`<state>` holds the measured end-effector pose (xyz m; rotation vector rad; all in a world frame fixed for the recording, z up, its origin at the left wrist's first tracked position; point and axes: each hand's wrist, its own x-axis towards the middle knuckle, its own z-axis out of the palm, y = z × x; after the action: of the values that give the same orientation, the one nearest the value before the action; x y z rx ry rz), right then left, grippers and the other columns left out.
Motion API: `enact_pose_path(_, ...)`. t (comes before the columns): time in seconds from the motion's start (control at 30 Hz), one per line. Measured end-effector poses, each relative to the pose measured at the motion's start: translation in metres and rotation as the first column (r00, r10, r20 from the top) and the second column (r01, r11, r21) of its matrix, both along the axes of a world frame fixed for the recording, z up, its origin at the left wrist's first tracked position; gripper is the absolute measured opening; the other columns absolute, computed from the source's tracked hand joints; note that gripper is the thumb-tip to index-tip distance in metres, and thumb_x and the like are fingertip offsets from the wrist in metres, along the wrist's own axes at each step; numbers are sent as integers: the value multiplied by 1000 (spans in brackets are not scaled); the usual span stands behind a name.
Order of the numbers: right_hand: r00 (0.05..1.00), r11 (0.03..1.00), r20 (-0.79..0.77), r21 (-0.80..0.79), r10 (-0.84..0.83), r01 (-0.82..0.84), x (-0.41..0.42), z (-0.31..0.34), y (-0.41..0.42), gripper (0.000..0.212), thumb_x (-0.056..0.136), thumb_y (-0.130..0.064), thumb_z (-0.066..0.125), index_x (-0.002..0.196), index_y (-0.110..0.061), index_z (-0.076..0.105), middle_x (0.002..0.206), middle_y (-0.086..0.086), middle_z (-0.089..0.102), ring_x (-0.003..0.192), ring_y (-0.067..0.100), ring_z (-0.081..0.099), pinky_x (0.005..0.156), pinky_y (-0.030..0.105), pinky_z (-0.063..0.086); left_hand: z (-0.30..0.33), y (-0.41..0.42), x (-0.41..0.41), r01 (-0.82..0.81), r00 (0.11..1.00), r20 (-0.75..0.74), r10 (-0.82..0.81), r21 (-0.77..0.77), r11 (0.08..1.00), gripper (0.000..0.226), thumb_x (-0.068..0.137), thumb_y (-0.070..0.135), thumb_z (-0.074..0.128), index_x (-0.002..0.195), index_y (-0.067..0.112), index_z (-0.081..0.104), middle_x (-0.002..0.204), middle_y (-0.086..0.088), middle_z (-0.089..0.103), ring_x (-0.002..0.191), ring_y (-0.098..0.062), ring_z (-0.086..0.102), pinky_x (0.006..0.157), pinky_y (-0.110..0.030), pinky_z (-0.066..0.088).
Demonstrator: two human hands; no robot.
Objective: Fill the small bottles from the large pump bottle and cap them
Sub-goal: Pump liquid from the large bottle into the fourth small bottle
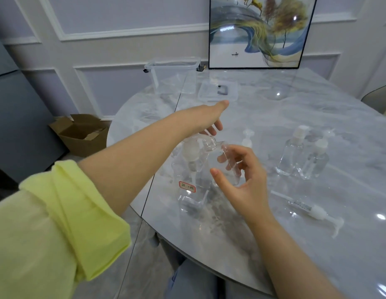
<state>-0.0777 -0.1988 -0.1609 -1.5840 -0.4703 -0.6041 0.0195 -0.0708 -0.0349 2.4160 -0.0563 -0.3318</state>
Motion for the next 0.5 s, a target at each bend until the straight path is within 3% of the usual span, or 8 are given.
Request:
enact_pose_path(0.07, 1000, 1000, -7, 8, 1, -1, 0, -1, 0, 44, 79, -17, 82, 116, -28, 61, 98, 0, 69, 84, 17, 61, 76, 21, 48, 1, 0, 1, 3, 1000, -7, -3, -27, 1000, 74, 102, 67, 18, 110, 17, 72, 112, -3, 72, 104, -18, 67, 87, -35, 45)
enact_pose_path(0.17, 1000, 1000, -5, 11, -5, 5, 1, -1, 1, 43, 80, -17, 82, 117, -25, 61, 101, 2, 69, 89, 20, 64, 79, 27, 51, -3, 1, -2, -11, 999, -38, 9, -47, 999, 75, 101, 68, 18, 109, 17, 73, 109, -3, 74, 104, -20, 68, 78, -33, 41)
enact_pose_path(0.27, 1000, 1000, 4, 8, -12, 12, 2, -1, 1, 44, 82, -24, 83, 120, -26, 61, 101, 0, 69, 88, 21, 64, 78, 32, 54, -1, 1, -2, -20, 1000, 10, 21, -51, 999, 74, 103, 66, 19, 109, 16, 73, 110, -3, 73, 102, -19, 69, 80, -34, 42)
enact_pose_path(0.33, 1000, 1000, 15, 1, -17, 17, 2, 0, 1, 44, 82, -32, 81, 121, -31, 60, 101, -3, 69, 87, 21, 64, 78, 33, 54, 4, 2, -1, -16, 1000, 18, 17, -64, 998, 74, 103, 66, 19, 109, 16, 73, 112, -2, 73, 102, -18, 68, 85, -35, 44)
enact_pose_path(0.43, 1000, 1000, 21, -2, -18, 18, 1, 1, 2, 44, 82, -36, 80, 120, -33, 59, 101, -6, 70, 88, 20, 65, 79, 31, 53, 7, 2, -1, -11, 1000, -23, 10, -61, 998, 76, 102, 68, 17, 110, 17, 73, 114, -2, 72, 103, -18, 68, 75, -31, 41)
enact_pose_path(0.5, 1000, 1000, 22, 6, -17, 17, 1, 0, 2, 43, 82, -36, 79, 120, -33, 59, 100, -6, 70, 86, 20, 65, 78, 29, 52, 6, 1, -1, -12, 1000, -23, 11, -67, 998, 75, 101, 69, 18, 110, 18, 73, 115, -2, 71, 104, -19, 67, 81, -34, 42)
